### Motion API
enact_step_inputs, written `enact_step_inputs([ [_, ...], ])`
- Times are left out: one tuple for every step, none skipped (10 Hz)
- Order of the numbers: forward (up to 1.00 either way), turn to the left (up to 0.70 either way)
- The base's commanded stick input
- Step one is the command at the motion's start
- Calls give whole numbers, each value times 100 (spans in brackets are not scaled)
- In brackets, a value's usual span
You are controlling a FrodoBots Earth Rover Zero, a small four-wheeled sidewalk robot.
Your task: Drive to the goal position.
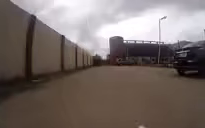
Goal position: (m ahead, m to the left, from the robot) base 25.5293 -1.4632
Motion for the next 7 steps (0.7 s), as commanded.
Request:
enact_step_inputs([
  [100,0],
  [100,0],
  [100,0],
  [100,0],
  [100,0],
  [100,0],
  [100,0],
])
